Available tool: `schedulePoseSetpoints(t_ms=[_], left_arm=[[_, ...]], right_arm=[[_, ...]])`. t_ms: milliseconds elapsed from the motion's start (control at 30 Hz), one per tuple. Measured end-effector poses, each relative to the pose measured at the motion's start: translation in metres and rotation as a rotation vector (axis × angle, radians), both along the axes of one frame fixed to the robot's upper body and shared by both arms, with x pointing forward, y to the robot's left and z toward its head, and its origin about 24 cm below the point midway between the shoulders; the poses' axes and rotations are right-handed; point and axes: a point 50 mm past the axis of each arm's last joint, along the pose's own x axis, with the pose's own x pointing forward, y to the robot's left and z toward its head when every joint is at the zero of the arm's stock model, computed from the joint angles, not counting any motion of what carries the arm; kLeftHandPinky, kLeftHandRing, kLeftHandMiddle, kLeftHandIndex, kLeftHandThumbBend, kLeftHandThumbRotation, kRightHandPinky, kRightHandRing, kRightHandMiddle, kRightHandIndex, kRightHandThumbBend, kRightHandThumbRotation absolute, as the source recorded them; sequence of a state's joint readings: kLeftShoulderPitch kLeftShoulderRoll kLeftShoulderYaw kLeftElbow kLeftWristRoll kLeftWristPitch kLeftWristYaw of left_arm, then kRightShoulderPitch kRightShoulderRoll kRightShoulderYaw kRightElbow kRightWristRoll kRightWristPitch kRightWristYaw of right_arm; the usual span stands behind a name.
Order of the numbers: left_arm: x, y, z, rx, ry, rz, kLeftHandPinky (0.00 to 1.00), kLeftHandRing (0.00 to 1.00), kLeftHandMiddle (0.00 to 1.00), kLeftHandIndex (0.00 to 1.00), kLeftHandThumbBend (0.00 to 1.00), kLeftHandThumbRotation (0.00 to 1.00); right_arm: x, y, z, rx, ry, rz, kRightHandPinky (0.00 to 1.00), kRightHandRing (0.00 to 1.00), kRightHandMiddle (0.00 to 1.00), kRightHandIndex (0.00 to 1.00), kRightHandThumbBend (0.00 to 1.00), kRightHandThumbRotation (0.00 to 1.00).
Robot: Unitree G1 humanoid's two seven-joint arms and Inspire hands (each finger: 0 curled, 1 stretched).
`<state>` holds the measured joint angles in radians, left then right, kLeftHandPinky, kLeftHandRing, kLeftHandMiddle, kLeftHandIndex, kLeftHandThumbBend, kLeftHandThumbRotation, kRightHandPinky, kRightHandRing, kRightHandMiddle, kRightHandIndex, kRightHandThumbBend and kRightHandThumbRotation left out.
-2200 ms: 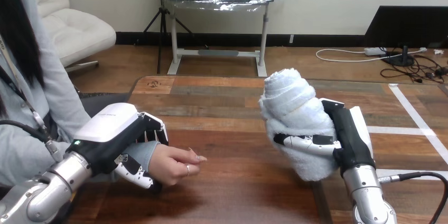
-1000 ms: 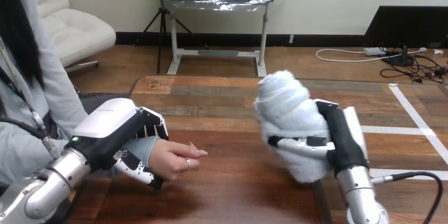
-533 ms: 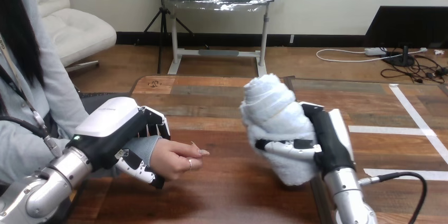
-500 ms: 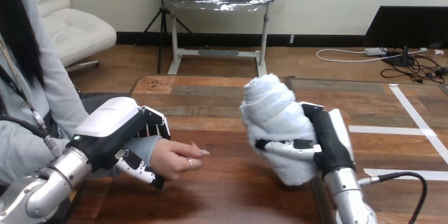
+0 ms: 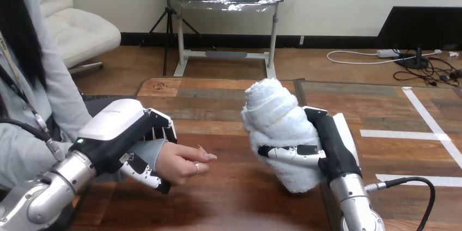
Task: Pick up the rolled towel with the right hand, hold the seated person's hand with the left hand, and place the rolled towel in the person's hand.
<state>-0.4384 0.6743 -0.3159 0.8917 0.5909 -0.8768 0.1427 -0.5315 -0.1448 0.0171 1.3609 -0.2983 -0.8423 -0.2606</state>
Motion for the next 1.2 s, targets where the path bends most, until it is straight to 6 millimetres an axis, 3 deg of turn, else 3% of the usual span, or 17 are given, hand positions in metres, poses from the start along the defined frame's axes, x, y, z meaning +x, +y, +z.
schedulePoseSetpoints(t_ms=[1200], left_arm=[[-0.0023, -0.0029, 0.0008, 0.0, -0.001, -0.02, 0.28, 0.33, 0.38, 0.4, 1.0, 0.0]], right_arm=[[-0.0006, 0.0039, -0.0006, -0.015, -0.004, 0.012, 0.25, 0.29, 0.38, 0.43, 0.87, 0.05]])
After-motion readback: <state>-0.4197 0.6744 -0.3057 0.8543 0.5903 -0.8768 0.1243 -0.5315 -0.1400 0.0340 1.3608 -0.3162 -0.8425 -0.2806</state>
